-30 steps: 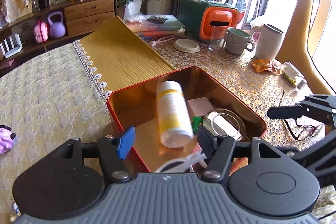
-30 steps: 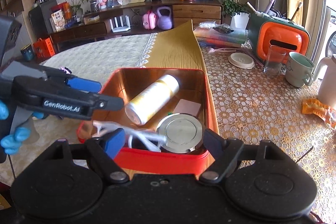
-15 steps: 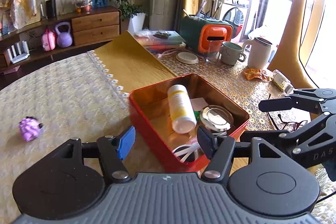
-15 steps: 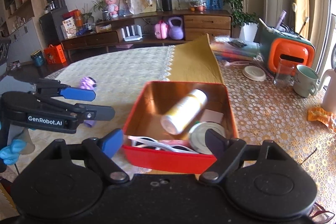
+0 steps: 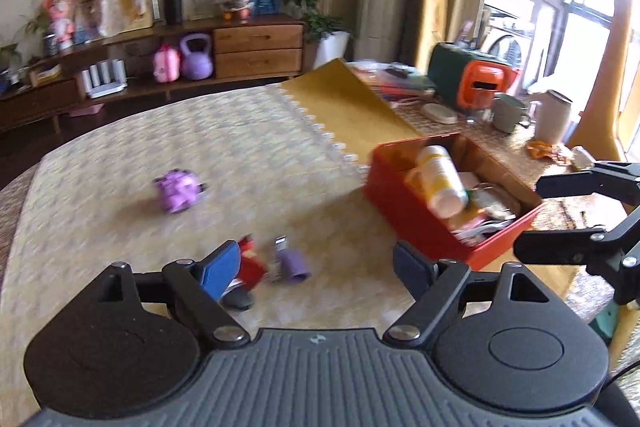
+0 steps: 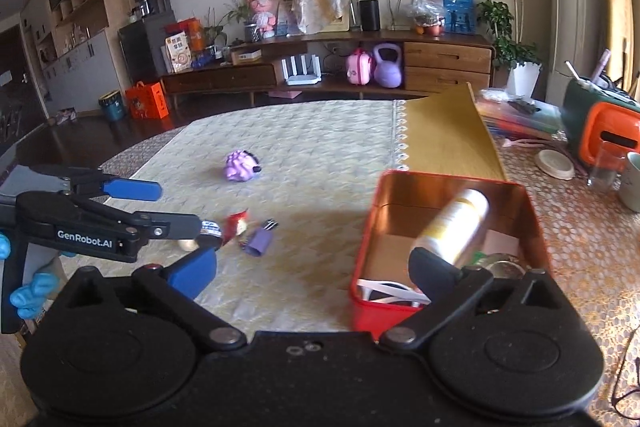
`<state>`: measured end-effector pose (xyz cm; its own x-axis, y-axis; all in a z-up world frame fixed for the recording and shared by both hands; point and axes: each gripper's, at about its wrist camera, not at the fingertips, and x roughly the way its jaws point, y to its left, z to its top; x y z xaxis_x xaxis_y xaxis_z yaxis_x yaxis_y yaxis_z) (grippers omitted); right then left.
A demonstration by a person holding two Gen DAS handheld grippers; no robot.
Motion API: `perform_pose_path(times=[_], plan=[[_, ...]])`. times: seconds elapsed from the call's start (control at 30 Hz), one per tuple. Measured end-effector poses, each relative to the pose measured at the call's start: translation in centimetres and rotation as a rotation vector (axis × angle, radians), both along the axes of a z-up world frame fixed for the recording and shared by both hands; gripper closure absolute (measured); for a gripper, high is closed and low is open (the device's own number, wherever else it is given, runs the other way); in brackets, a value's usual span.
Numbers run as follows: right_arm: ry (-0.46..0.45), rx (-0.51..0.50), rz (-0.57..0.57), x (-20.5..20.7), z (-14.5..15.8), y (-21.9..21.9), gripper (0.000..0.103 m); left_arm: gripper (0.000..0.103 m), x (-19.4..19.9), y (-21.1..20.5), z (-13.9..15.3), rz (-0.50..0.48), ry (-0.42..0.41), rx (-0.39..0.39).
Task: Organize rigid objects
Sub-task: 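Withdraw both tools from the red box toward the remaining items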
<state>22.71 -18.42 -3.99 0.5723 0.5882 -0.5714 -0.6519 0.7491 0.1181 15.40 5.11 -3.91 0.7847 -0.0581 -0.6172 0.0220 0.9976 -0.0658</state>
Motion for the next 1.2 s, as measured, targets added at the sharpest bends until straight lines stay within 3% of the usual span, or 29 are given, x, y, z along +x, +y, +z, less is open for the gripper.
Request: perform_pose_path(times=[0.2, 0.57, 0.73, 0.97, 1.2], plan=[[0.015, -0.022, 0.016, 0.0, -0.9, 3.3, 0.001, 0.019, -1.3, 3.1, -1.9, 0.08, 0.006, 0.021], [0.037, -0.108, 0.026, 1.1, -3.7, 8.8, 0.004, 0.019, -1.3, 6.1, -6.1, 0.14, 0.009, 0.05], [0.051, -0.14, 0.034, 2.0, -5.1, 10.6, 0.014, 0.019, -0.2, 7.0, -8.1, 0.159, 0.049, 0.01], [0.112, -0.147, 0.039, 4.0, -6.8, 12.4, 0.028, 0.02, 0.5, 7.5, -9.3, 0.172, 0.041, 0.001], [0.135, -0.174, 0.049, 5.2, -8.0, 14.0, 0.043, 0.034, 1.1, 7.4, -9.9, 0.152, 0.036, -0.001]])
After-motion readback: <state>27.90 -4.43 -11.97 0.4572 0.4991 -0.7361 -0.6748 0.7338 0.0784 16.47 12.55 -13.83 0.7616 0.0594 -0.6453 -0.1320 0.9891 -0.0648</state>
